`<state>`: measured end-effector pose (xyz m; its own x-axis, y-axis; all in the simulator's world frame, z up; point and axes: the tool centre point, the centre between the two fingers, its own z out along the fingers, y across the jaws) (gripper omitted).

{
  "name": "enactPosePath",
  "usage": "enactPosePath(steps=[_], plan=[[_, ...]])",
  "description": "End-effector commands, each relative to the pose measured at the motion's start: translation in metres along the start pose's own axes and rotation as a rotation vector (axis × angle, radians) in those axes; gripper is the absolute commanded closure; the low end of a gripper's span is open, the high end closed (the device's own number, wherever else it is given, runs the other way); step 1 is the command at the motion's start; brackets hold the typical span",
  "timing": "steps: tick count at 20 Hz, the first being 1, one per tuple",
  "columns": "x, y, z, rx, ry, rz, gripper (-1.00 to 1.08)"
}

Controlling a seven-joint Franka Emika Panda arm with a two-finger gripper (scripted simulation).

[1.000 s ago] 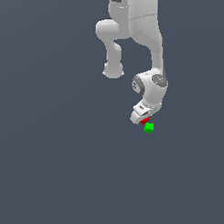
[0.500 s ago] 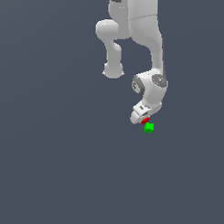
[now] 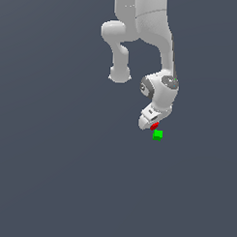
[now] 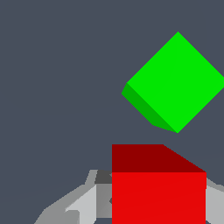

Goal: Stack the red cube on top of the green cube.

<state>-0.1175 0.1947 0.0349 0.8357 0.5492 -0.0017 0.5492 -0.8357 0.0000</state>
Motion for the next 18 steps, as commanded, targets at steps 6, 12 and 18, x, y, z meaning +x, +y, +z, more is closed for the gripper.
enactPosePath(steps=[6,12,18], plan=[[0.0,0.0,-0.044,-0.001,0.001,0.0,1.08],[0.0,-0.001,-0.074,0.0,0.001,-0.001,1.08],[0.001,0.0,-0.085,0.0,0.002,0.0,1.08]])
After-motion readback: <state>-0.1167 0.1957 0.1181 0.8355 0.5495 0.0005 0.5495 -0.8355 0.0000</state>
